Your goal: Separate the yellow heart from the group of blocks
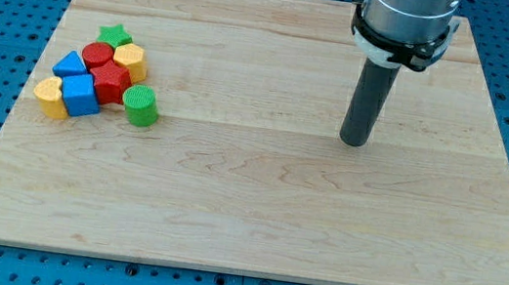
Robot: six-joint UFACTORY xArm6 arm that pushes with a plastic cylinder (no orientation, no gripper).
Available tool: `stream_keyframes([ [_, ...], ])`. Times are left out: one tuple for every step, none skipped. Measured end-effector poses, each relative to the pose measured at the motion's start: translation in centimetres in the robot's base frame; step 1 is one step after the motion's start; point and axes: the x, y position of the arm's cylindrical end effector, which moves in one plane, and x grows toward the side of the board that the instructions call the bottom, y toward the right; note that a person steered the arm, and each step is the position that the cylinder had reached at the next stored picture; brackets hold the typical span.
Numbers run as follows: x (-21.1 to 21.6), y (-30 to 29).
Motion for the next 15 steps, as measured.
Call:
stream_keyframes([
  [0.0, 0.0],
  [0.0, -0.7],
  [0.0, -0.7],
  [0.4, -0.7],
  [4.1, -0.8],
  [6.5, -3.9],
  [7.6, -9.2],
  [7.6, -16.8],
  [7.5, -24.9],
  [6.2, -33.0],
  [2.2, -40.1],
  [-0.3, -39.9],
  [-0.3, -33.6],
  [1.1, -28.9],
  [2.5, -31.3],
])
